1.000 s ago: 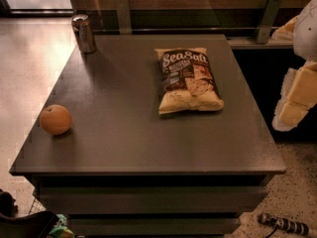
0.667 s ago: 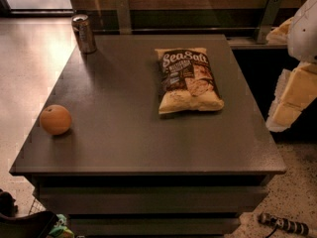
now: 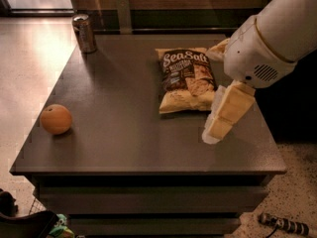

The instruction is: Pick orange

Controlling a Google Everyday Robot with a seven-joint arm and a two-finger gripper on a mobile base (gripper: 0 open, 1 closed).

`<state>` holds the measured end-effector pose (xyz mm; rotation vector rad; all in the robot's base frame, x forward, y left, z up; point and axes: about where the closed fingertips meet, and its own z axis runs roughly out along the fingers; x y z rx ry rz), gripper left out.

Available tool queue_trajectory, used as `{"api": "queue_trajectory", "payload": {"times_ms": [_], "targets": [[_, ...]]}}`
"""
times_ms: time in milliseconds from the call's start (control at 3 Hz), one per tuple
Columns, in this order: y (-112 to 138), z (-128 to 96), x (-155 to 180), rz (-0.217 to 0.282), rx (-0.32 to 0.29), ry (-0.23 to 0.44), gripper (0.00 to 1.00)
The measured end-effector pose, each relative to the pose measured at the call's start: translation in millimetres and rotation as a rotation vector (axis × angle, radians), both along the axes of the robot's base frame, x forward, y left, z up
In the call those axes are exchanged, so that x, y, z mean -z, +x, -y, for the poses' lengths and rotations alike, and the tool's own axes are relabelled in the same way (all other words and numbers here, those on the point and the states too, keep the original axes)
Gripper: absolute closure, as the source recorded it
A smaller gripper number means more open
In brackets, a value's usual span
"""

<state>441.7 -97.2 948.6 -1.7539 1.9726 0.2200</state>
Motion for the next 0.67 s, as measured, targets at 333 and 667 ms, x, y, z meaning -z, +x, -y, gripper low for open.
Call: {"api": "queue_trajectory", "payload": {"times_ms": [333,667], "targets": [[-2.6,-68.4,6.5,0.038,-0.116,0.189,0.00],[-6.3,-111.0,3.4,0.095,-0.171,0.287,0.00]]}}
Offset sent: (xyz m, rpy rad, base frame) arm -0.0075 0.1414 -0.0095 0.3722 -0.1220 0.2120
